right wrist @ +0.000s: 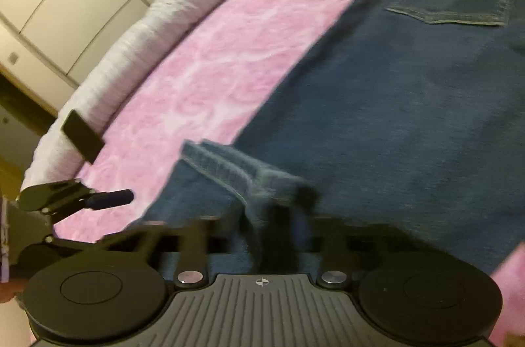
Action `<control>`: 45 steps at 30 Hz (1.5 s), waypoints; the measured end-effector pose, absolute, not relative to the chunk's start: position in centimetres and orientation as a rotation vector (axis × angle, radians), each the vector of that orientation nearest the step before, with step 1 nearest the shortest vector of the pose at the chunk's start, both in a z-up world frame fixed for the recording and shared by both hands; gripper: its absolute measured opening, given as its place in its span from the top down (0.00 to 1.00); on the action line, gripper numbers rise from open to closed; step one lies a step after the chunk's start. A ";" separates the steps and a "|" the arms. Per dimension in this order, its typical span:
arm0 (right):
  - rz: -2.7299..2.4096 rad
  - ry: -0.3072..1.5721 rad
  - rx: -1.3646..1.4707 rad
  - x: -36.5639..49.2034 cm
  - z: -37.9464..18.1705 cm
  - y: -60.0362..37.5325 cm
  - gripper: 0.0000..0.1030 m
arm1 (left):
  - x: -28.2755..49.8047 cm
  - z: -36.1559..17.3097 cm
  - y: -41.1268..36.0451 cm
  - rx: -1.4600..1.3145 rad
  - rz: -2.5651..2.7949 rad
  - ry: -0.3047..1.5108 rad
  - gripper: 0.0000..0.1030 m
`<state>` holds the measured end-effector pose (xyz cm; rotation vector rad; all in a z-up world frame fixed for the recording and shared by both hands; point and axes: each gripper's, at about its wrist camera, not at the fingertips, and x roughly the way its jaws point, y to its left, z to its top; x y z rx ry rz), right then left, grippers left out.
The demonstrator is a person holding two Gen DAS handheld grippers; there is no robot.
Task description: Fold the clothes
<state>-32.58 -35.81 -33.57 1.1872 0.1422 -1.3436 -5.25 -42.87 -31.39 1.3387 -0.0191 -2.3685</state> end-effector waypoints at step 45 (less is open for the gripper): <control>-1.223 1.208 -0.023 -8.9 -36.0 -23.7 0.22 | 1.0 -38.0 -33.1 1.279 -2.462 -1.544 0.49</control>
